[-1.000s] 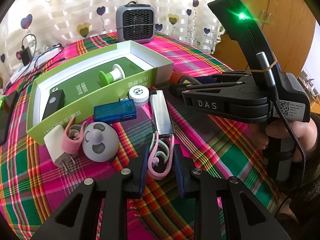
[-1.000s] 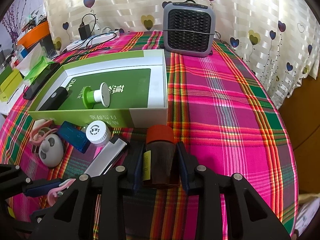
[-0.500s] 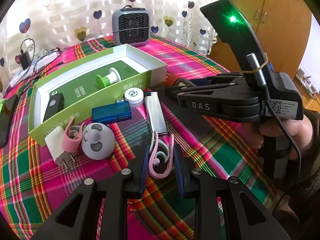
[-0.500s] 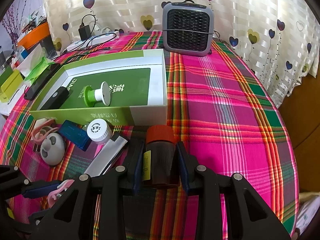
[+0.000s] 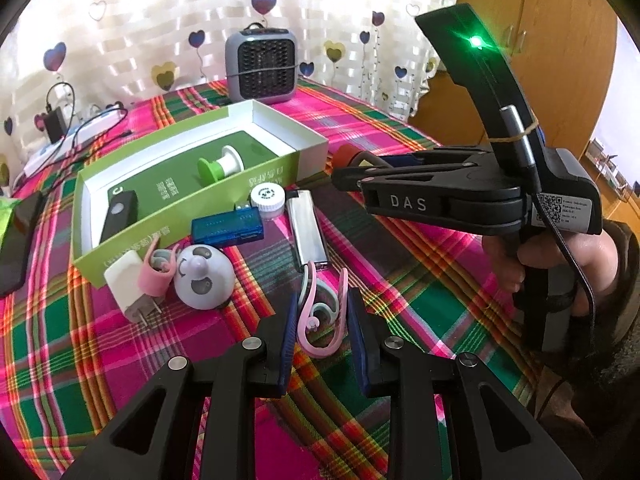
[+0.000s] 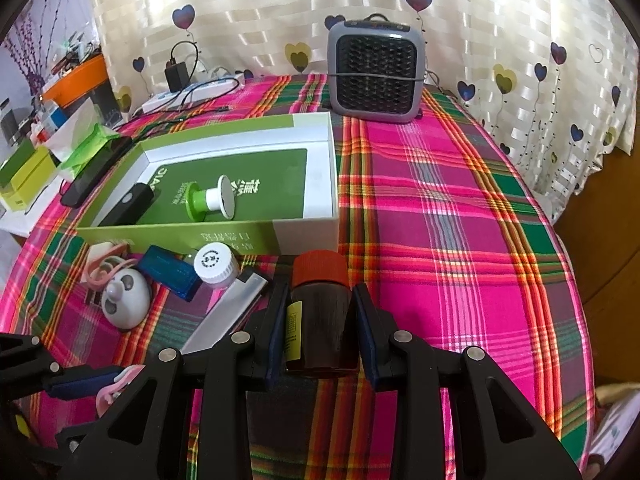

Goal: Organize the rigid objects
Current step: 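Grasp the orange-capped brown bottle with the right tool while the left tool grasps the pink earhook, then carry the pink earhook into the green box with the left tool while the right tool carries the bottle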

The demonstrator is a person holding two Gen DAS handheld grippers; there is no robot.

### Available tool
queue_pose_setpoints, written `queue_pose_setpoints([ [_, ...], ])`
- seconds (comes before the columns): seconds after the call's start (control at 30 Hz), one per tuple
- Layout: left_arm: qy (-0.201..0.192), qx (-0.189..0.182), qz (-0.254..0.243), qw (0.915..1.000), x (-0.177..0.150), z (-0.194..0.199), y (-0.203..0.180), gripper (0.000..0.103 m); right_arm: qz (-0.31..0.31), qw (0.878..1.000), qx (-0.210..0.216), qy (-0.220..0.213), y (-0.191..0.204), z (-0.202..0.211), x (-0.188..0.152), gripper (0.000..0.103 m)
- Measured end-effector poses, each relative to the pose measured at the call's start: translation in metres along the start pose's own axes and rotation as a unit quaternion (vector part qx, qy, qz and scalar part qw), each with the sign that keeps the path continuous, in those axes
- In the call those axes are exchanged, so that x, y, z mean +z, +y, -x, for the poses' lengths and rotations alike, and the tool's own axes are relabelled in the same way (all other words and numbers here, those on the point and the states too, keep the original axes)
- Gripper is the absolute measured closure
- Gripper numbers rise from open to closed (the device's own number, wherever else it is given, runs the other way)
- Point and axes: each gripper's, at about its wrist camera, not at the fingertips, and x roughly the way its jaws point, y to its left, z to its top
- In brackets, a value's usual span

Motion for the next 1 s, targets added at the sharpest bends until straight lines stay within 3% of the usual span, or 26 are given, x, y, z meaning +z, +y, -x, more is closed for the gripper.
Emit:
queue_pose_setpoints([
  [1.0,-0.047,0.039,0.047,0.9970,0.045,0.021,0.051,0.080,0.007,0.999,0.028,-0.040,0.008,0.021,0.036,0.070],
])
